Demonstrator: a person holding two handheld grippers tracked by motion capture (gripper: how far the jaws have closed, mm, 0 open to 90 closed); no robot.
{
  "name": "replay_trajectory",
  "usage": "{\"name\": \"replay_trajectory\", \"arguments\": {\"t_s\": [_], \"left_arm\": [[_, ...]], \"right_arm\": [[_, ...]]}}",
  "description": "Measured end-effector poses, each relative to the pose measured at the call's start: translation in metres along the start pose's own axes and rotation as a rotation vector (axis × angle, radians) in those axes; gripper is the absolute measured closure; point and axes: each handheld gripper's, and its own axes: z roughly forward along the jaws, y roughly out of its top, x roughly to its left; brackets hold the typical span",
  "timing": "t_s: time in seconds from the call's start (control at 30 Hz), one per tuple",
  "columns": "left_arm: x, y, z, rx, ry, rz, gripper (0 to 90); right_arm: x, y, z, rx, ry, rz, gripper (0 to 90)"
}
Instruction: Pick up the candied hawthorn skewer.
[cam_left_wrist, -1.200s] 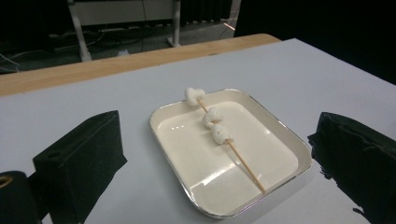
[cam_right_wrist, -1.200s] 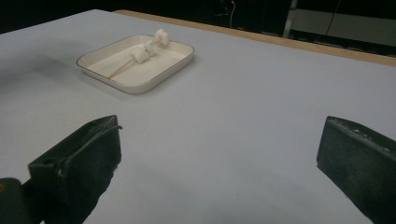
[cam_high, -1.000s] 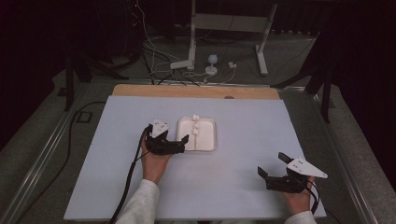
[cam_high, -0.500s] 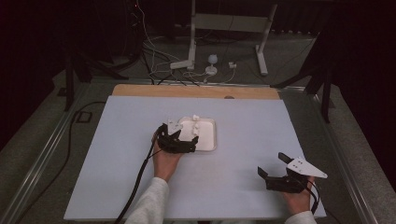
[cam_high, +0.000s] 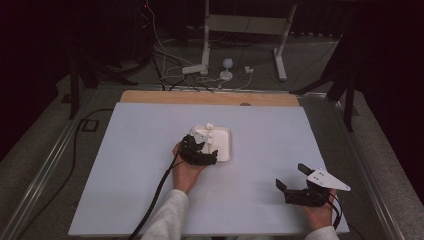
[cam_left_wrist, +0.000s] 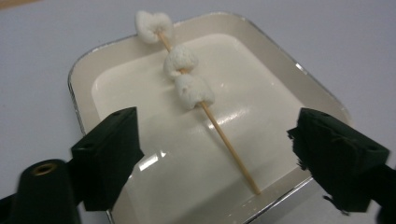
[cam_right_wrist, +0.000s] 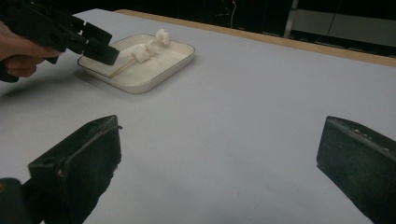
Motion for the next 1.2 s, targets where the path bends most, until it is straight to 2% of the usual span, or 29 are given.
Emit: {"name": "replay_trajectory", "arguments": {"t_s": [0.13, 0.17, 0.2, 0.23, 0.27, 0.3, 0.4, 0.6, 0.63, 0.83, 1.07, 1.2], "left_arm": [[-0.002, -0.002, 0.005, 0.039, 0.018, 0.021, 26.6], [-0.002, -0.002, 0.006, 0.049, 0.024, 0.025, 26.6], [-0.002, -0.003, 0.006, 0.062, 0.030, 0.032, 30.8], [0.000, -0.004, 0.008, 0.096, 0.034, 0.042, 40.7], [0.002, -0.005, 0.008, 0.092, 0.018, 0.021, 44.8], [0.002, -0.005, 0.008, 0.092, 0.018, 0.021, 49.6], [0.009, -0.003, 0.006, 0.104, 0.030, -0.012, 64.0], [0.016, -0.001, 0.005, 0.123, 0.047, -0.056, 86.9], [0.020, 0.000, 0.005, 0.130, 0.033, -0.088, 89.1], [0.026, 0.002, 0.002, 0.156, -0.001, -0.134, 90.0], [0.028, 0.006, -0.013, 0.153, -0.033, -0.140, 90.0], [0.028, 0.004, -0.015, 0.198, -0.043, -0.123, 90.0]], "right_arm": [[0.000, 0.000, 0.000, -0.001, 0.000, 0.001, 0.0], [0.000, 0.000, 0.000, -0.001, 0.000, 0.001, 0.0], [0.000, 0.000, 0.000, 0.000, 0.000, 0.002, 0.0], [0.000, 0.000, 0.000, 0.000, -0.001, 0.001, 0.0], [0.000, 0.000, 0.000, 0.001, -0.001, 0.002, 0.0], [0.000, 0.000, 0.000, 0.001, -0.001, 0.002, 0.0], [0.000, 0.000, 0.000, 0.001, 0.000, 0.000, 0.0], [0.000, 0.000, 0.000, 0.003, 0.002, 0.000, 0.0], [0.000, 0.000, 0.001, 0.004, 0.003, -0.002, 0.0], [0.000, 0.000, 0.001, 0.005, 0.003, -0.002, 0.0], [0.000, -0.001, 0.001, 0.008, 0.003, -0.001, 0.0], [0.001, 0.000, 0.001, 0.010, 0.003, -0.001, 0.0]]}}
